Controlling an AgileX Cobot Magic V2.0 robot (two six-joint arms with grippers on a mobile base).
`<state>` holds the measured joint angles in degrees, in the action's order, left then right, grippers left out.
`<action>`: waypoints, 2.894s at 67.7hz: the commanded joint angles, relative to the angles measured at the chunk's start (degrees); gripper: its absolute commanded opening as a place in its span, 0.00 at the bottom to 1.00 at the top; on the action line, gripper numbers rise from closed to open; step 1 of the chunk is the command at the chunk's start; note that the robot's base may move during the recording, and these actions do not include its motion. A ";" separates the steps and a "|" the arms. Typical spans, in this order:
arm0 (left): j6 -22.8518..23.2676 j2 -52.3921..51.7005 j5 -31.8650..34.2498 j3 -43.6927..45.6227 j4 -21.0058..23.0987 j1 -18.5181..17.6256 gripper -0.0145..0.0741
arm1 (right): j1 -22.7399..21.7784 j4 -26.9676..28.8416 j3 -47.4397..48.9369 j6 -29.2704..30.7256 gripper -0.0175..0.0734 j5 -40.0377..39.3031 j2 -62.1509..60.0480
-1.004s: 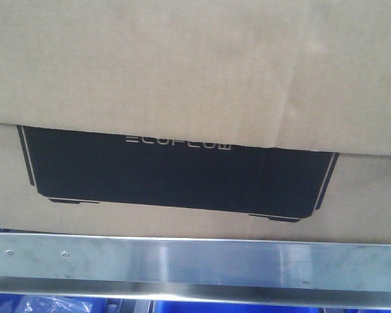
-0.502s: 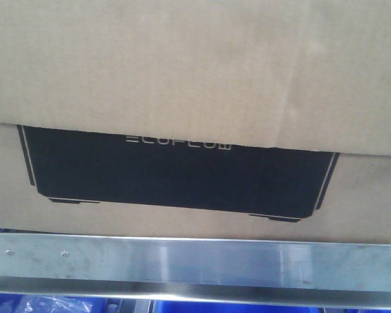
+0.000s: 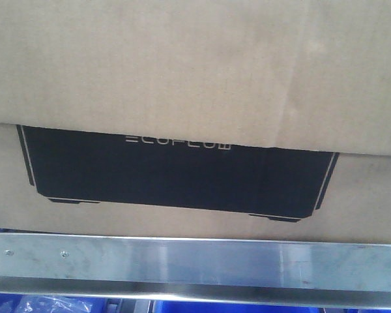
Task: Grab box from left shelf to table start
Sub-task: 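Clamp the brown ECOFLOW box's side walls with both grippers, then lift the box with both grippers and pull it off the roller shelf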
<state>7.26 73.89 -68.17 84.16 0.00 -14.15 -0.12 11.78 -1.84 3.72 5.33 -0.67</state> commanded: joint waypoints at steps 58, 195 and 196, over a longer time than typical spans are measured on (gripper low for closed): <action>0.75 0.86 -0.43 1.92 -3.78 -0.38 0.51 | 0.01 1.10 48.69 0.18 0.85 34.18 25.46; 0.85 -29.12 13.62 -18.14 1.00 -0.49 0.06 | 5.11 -3.84 64.54 -1.73 0.26 45.88 48.10; 0.85 -29.95 13.72 -19.35 1.13 -0.49 0.06 | 5.11 -3.84 63.82 -1.73 0.26 45.79 47.32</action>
<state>7.47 48.78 -62.95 66.72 -0.79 -14.43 4.88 8.29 63.53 0.54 57.58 50.86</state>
